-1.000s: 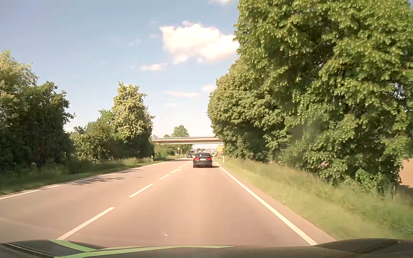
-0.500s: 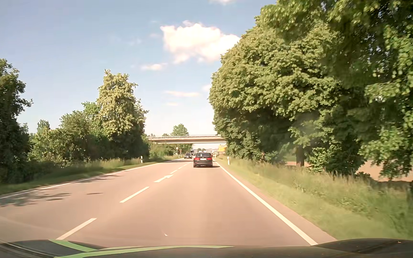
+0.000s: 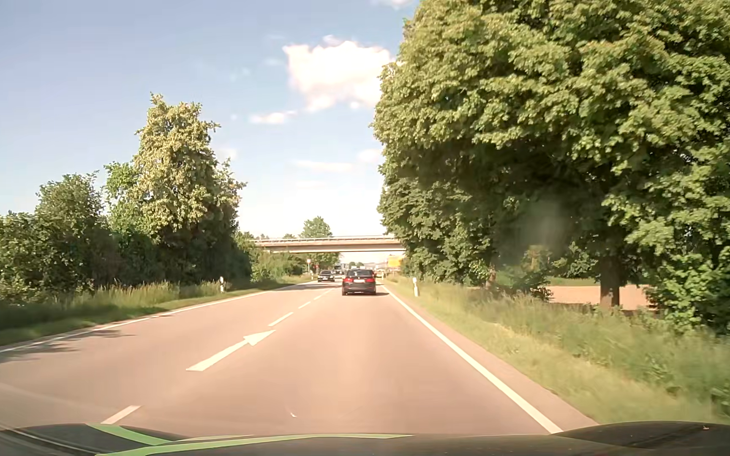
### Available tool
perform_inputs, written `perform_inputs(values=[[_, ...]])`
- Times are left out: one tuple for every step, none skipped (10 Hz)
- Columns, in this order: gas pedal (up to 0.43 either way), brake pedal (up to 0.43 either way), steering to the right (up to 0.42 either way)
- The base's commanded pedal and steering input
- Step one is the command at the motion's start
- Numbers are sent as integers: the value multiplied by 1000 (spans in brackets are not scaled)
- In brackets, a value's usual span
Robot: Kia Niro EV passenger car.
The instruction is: Follow the waypoints while adhering to traffic rules and regulations
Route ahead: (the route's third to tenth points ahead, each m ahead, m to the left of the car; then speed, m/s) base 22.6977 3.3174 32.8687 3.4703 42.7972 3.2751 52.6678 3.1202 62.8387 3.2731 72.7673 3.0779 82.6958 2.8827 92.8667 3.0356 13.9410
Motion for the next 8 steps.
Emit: perform_inputs(values=[[28,0,-1],[47,0,-1],[67,0,-1],[79,0,-1],[79,0,0],[87,0,-1],[87,0,-1],[98,0,0]])
